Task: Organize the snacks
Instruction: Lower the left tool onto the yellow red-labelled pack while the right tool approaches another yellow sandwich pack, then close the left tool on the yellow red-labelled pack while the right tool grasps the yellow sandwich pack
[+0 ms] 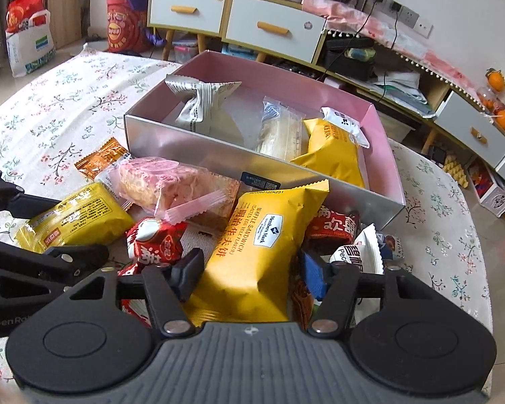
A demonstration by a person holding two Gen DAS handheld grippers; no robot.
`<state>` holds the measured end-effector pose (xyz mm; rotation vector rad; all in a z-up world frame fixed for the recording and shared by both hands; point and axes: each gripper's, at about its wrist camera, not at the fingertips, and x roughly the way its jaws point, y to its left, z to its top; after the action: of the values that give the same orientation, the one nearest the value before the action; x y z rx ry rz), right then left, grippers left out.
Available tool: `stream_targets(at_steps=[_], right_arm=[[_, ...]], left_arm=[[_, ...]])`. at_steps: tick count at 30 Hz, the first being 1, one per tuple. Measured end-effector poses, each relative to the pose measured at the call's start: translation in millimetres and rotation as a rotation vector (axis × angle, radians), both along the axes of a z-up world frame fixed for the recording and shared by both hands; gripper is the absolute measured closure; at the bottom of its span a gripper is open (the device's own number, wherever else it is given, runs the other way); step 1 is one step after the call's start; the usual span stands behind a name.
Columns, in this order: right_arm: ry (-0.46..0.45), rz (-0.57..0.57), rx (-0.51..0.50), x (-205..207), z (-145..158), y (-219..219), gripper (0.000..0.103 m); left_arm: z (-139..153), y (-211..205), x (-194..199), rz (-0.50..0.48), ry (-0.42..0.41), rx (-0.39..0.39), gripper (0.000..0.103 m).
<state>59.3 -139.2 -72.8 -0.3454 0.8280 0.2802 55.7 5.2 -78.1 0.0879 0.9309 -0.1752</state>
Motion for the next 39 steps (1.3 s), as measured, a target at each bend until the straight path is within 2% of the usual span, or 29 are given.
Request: stream_targets(at_steps=[2,4,10,24,39], right_arm=[[0.005,-0.01,-0.005,0.8,1.4,0.4,0.053],[0.008,-0.025,-0.01,3.1,2.6,-0.7,0.062],[0.044,-0.056,0.041,6.0,8.1,-8.2,0.067],[0.134,-0.113,0.202,13.0,23.2,-23.9,0.069],[0.157,-0.147,0.34,10.5,48.7,-41.8,0.069]], left_arm=[[0.6,0.8,0.4,0.006,0.005,-0.006,0.053],[1.5,2.1,0.6,0.014,0.009,-0.011,0.054],[5.0,7.5,1.8,0.037,0.018,-0.032,0.054],[18.1,17.2,1.0,0.064,0.036,-0.114,0.054],[44.2,29.3,1.0,0.098,0.002,-0.19,0.054]])
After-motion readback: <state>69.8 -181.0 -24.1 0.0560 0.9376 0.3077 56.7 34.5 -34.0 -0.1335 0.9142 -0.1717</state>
